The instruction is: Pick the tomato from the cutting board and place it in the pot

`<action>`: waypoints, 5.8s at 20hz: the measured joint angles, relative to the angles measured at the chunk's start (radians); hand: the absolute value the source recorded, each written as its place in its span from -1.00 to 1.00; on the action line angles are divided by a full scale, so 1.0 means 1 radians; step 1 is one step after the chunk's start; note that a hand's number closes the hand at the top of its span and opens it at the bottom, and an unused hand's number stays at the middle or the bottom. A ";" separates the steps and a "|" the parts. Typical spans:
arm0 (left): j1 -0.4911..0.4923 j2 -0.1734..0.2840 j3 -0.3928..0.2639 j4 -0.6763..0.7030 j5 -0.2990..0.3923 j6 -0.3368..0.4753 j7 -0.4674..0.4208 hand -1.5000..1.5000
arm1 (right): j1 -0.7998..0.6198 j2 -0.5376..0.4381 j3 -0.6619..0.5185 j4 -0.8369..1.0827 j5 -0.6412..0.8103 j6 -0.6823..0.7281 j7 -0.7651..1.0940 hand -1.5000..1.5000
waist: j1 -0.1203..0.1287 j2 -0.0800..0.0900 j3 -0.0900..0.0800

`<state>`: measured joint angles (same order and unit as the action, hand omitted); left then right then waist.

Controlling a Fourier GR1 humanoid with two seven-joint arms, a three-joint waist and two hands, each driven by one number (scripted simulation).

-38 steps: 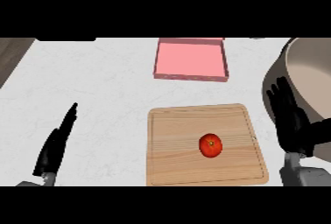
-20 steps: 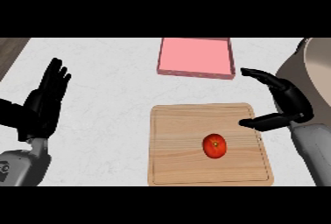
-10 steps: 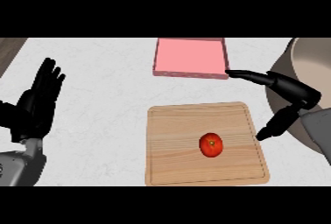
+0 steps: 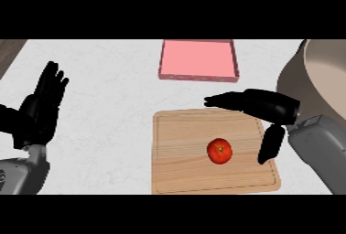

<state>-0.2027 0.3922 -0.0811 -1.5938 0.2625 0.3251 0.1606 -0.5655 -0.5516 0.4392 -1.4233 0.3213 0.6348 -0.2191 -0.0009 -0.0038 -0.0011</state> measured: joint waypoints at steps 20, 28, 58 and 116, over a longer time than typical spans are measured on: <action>-0.012 -0.080 0.077 -0.018 -0.071 -0.079 0.043 0.00 | 0.169 0.177 0.008 -0.084 0.308 0.030 0.134 -1.00 | 0.003 0.004 0.001; 0.002 -0.101 0.113 -0.033 -0.107 -0.111 0.049 0.00 | 0.202 0.222 -0.010 -0.021 0.427 -0.006 0.053 -1.00 | 0.003 0.004 0.001; 0.025 -0.147 0.199 -0.041 -0.157 -0.163 0.066 0.00 | 0.547 0.341 -0.034 -0.191 0.714 -0.179 0.104 1.00 | -0.036 -0.009 -0.001; -0.024 -0.191 0.184 -0.033 -0.183 -0.195 0.063 0.00 | 0.126 0.023 -0.988 0.391 0.502 -0.704 -0.017 -1.00 | 0.024 0.003 -0.019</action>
<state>-0.2264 0.2011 0.1025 -1.6266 0.0795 0.1298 0.2240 -0.4399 -0.5288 -0.5484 -1.0321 0.8228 -0.0696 -0.2361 0.0229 -0.0013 -0.0205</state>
